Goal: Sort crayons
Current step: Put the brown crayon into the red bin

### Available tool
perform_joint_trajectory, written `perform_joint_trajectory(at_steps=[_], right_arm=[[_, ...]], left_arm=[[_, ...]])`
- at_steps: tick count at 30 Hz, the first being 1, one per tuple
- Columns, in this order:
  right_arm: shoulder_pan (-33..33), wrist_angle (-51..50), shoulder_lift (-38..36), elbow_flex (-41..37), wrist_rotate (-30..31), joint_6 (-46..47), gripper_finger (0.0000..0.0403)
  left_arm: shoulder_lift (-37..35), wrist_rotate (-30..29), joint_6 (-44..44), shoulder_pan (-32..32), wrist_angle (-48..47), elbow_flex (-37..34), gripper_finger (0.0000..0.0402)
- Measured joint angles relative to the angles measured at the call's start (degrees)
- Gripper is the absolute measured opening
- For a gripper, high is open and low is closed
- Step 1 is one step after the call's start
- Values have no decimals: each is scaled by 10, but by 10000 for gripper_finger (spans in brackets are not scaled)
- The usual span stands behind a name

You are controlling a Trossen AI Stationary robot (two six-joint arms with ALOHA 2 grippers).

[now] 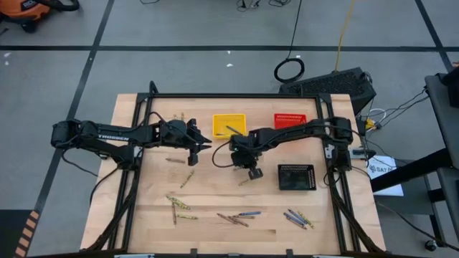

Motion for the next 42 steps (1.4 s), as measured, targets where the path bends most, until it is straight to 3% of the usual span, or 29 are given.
perform_joint_trajectory(at_steps=[5,9,12,28,42], right_arm=[[-17,-57,-27,0,8,0,0],[-35,-100,-50,0,60,0,0],[-59,-128,-71,0,65,0,0],[-213,-133,-210,-80,61,0,0],[-331,-132,-224,-139,61,24,0]], left_arm=[[0,0,0,0,-3,0,90],[0,-2,0,0,-13,0,90],[0,-2,0,0,-24,0,90],[0,-2,0,0,-30,0,90],[0,-2,0,0,-59,0,90]])
